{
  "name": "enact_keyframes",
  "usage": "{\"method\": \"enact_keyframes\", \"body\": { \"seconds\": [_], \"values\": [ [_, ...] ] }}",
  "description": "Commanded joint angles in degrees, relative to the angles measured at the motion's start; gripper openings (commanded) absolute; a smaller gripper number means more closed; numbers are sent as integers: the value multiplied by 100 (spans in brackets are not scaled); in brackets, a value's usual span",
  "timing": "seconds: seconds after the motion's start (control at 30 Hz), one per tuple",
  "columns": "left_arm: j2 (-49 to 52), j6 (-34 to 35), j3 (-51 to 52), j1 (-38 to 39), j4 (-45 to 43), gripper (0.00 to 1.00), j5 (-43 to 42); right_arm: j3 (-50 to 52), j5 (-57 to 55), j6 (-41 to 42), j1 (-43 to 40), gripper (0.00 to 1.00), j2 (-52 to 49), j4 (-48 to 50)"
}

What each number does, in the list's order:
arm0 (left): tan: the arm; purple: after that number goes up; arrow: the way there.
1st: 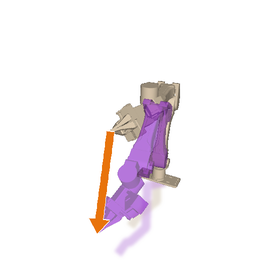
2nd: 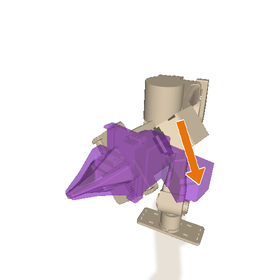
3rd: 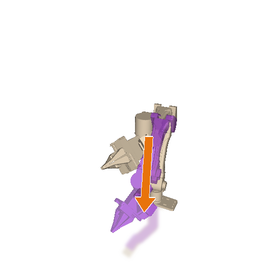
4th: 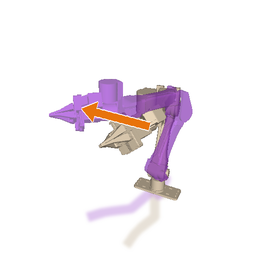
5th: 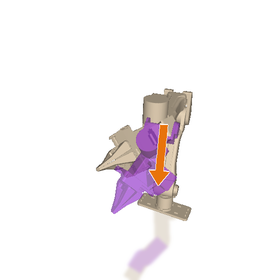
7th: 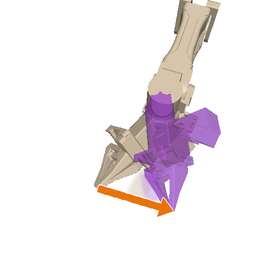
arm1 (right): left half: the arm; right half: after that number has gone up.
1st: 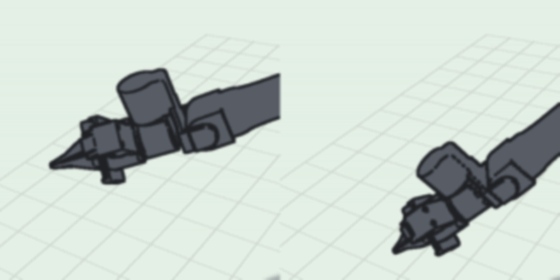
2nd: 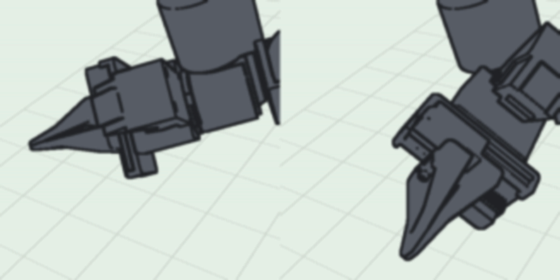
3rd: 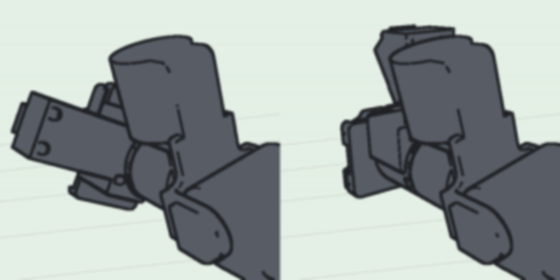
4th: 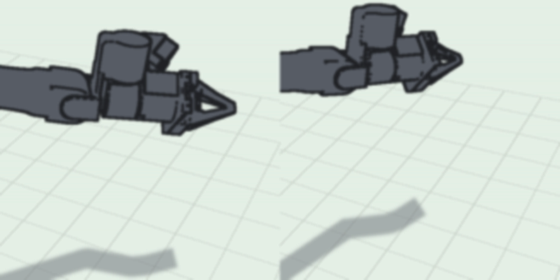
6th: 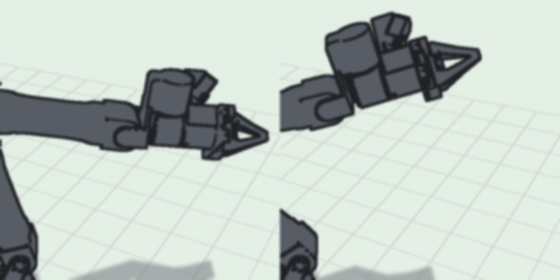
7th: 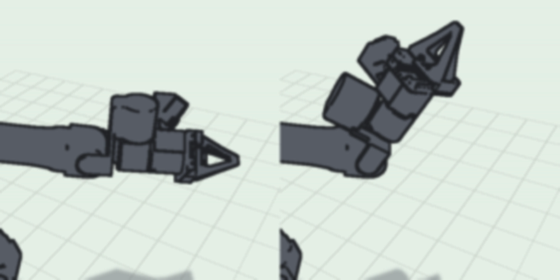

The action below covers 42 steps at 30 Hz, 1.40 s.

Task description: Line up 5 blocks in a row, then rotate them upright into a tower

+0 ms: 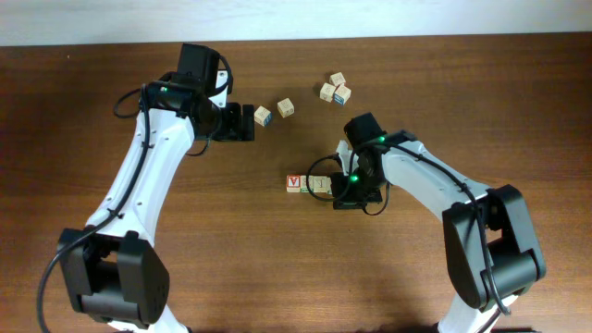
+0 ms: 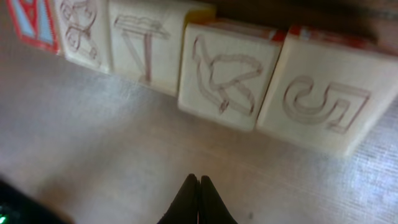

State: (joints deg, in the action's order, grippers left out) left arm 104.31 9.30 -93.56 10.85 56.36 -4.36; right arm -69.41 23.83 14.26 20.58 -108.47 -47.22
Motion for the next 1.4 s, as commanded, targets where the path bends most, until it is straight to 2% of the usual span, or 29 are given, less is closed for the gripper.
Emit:
{"method": "enact_keyframes", "body": {
  "seconds": [0.0,0.3,1.37],
  "values": [
    [26,52,-94,-15,-13,99,-59,105,-186,173,9,4,127,170],
    [26,52,-94,-15,-13,99,-59,105,-348,426,2,4,-63,446],
    [26,52,-94,-15,-11,99,-63,103,-354,428,2,4,-66,658]
  ]
}}
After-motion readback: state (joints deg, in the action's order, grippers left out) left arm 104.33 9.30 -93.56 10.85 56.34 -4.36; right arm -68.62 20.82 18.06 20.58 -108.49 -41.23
